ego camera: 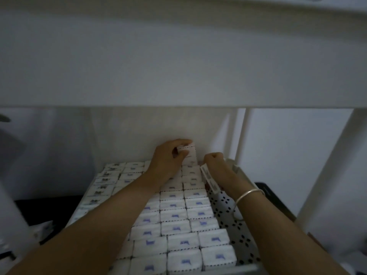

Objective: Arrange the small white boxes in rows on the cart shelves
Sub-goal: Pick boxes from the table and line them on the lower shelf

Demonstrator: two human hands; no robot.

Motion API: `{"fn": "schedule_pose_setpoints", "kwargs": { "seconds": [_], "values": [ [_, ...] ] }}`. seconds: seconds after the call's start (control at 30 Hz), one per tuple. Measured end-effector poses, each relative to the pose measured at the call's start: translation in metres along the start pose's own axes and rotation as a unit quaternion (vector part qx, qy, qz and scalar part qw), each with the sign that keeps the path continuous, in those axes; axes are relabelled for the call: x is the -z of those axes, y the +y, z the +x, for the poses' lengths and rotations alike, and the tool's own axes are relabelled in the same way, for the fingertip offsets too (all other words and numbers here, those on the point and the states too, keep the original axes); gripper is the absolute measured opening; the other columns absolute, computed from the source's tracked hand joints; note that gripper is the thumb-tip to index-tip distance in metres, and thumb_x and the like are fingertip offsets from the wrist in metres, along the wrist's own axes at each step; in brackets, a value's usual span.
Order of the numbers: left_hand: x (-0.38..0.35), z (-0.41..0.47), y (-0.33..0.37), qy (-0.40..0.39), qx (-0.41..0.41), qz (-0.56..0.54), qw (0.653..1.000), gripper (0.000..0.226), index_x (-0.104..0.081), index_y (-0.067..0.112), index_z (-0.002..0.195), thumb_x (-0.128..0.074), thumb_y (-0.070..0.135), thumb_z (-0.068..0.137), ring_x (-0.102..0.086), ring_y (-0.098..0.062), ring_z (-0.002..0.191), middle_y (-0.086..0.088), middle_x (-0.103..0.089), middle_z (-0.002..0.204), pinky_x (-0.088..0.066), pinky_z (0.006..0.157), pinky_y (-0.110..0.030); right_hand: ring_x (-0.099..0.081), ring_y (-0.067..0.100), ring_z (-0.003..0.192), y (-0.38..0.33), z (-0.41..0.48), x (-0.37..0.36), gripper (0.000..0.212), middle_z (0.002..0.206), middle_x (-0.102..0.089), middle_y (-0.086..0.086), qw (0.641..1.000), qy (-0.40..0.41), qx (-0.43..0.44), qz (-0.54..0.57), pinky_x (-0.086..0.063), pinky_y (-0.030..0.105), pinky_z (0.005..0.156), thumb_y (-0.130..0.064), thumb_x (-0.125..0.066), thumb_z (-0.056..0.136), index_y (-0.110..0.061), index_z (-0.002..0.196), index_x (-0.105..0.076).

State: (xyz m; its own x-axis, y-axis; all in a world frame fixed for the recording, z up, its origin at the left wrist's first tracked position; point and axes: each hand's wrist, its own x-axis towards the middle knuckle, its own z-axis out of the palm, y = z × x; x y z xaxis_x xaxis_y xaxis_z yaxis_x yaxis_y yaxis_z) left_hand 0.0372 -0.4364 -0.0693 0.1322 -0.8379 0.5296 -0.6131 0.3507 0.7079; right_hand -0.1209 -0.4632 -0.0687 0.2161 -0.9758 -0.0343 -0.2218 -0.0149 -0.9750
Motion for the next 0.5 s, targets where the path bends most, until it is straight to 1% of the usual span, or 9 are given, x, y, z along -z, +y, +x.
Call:
{"fn": "schedule_pose_setpoints", "kwargs": {
  "seconds": [0.07, 0.13, 0.2, 0.27, 0.3, 0.37, 0.4, 0.43, 0.5],
  "values": [
    [-0.001, -0.001, 0.000, -0.016, -0.015, 0.032, 0.999, 0.030, -0.066, 0.018, 0.122, -0.062, 0.013, 0.093, -0.054, -0.003, 0.111, 0.003, -0.063, 0.125, -0.030, 0.091, 0.004, -0.050, 0.015, 0.061, -0.002, -0.001, 0.001, 0.010, 0.074, -0.052, 0.004, 1.000, 0.001, -0.007, -0.019, -0.039, 0.024, 0.048, -0.020, -0.039, 0.098, -0.011, 0.096, -0.043],
    [-0.002, -0.003, -0.001, -0.025, -0.031, 0.070, 0.997, 0.030, -0.064, 0.019, 0.124, -0.059, 0.015, 0.095, -0.054, -0.005, 0.114, 0.003, -0.062, 0.127, -0.029, 0.094, -0.003, -0.051, 0.015, 0.063, -0.001, 0.000, 0.001, 0.019, 0.076, -0.053, 0.003, 0.999, 0.007, -0.011, -0.036, -0.038, 0.025, 0.050, -0.022, -0.039, 0.098, -0.007, 0.108, -0.045],
    [-0.004, -0.004, -0.003, -0.040, -0.042, 0.105, 0.993, 0.031, -0.063, 0.019, 0.127, -0.056, 0.016, 0.096, -0.055, -0.010, 0.115, 0.000, -0.062, 0.126, -0.031, 0.096, -0.009, -0.050, 0.012, 0.066, 0.002, 0.005, 0.000, 0.023, 0.079, -0.052, 0.001, 0.998, 0.007, -0.012, -0.069, -0.037, 0.025, 0.052, -0.024, -0.038, 0.099, -0.006, 0.112, -0.046],
    [-0.006, -0.006, -0.003, -0.061, -0.060, 0.143, 0.986, 0.031, -0.064, 0.018, 0.125, -0.055, 0.014, 0.096, -0.059, -0.018, 0.111, -0.004, -0.065, 0.121, -0.036, 0.095, -0.016, -0.043, 0.007, 0.067, 0.008, 0.010, -0.001, 0.019, 0.078, -0.044, -0.005, 0.991, 0.011, -0.004, -0.132, -0.034, 0.020, 0.056, -0.024, -0.038, 0.100, -0.010, 0.110, -0.046],
    [-0.007, -0.007, -0.003, -0.066, -0.068, 0.160, 0.982, 0.031, -0.066, 0.017, 0.123, -0.056, 0.012, 0.094, -0.061, -0.020, 0.107, -0.006, -0.067, 0.117, -0.038, 0.094, -0.018, -0.041, 0.008, 0.067, 0.012, 0.012, -0.001, 0.020, 0.078, -0.041, -0.007, 0.985, 0.009, 0.002, -0.172, -0.032, 0.017, 0.058, -0.023, -0.038, 0.100, -0.011, 0.112, -0.048],
    [-0.007, -0.008, -0.002, -0.065, -0.076, 0.180, 0.979, 0.030, -0.069, 0.017, 0.119, -0.058, 0.011, 0.092, -0.063, -0.021, 0.103, -0.007, -0.070, 0.112, -0.042, 0.094, -0.022, -0.042, 0.016, 0.079, 0.017, 0.016, 0.000, 0.029, 0.078, -0.037, -0.012, 0.971, 0.009, 0.023, -0.239, -0.032, 0.018, 0.060, -0.023, -0.036, 0.100, -0.009, 0.120, -0.051],
    [-0.007, -0.009, -0.001, -0.062, -0.078, 0.189, 0.977, 0.030, -0.070, 0.017, 0.118, -0.058, 0.011, 0.092, -0.062, -0.021, 0.102, -0.007, -0.070, 0.110, -0.044, 0.094, -0.026, -0.043, 0.017, 0.086, 0.018, 0.017, 0.001, 0.031, 0.078, -0.038, -0.013, 0.967, 0.011, 0.032, -0.253, -0.035, 0.021, 0.063, -0.024, -0.036, 0.100, -0.008, 0.121, -0.052],
    [-0.007, -0.010, 0.000, -0.056, -0.084, 0.203, 0.974, 0.029, -0.070, 0.017, 0.117, -0.058, 0.011, 0.091, -0.060, -0.022, 0.102, -0.008, -0.068, 0.109, -0.045, 0.092, -0.031, -0.043, 0.016, 0.088, 0.018, 0.017, 0.001, 0.033, 0.079, -0.040, -0.014, 0.968, 0.009, 0.035, -0.248, -0.036, 0.024, 0.067, -0.024, -0.036, 0.099, -0.008, 0.121, -0.054],
    [-0.007, -0.013, 0.003, -0.035, -0.114, 0.231, 0.966, 0.031, -0.070, 0.015, 0.117, -0.058, 0.008, 0.089, -0.054, -0.022, 0.105, -0.008, -0.061, 0.111, -0.046, 0.088, -0.036, -0.045, 0.010, 0.078, 0.020, 0.019, 0.000, 0.035, 0.079, -0.045, -0.013, 0.964, 0.010, 0.053, -0.259, -0.036, 0.024, 0.068, -0.026, -0.037, 0.099, -0.008, 0.120, -0.058]
  ]
}}
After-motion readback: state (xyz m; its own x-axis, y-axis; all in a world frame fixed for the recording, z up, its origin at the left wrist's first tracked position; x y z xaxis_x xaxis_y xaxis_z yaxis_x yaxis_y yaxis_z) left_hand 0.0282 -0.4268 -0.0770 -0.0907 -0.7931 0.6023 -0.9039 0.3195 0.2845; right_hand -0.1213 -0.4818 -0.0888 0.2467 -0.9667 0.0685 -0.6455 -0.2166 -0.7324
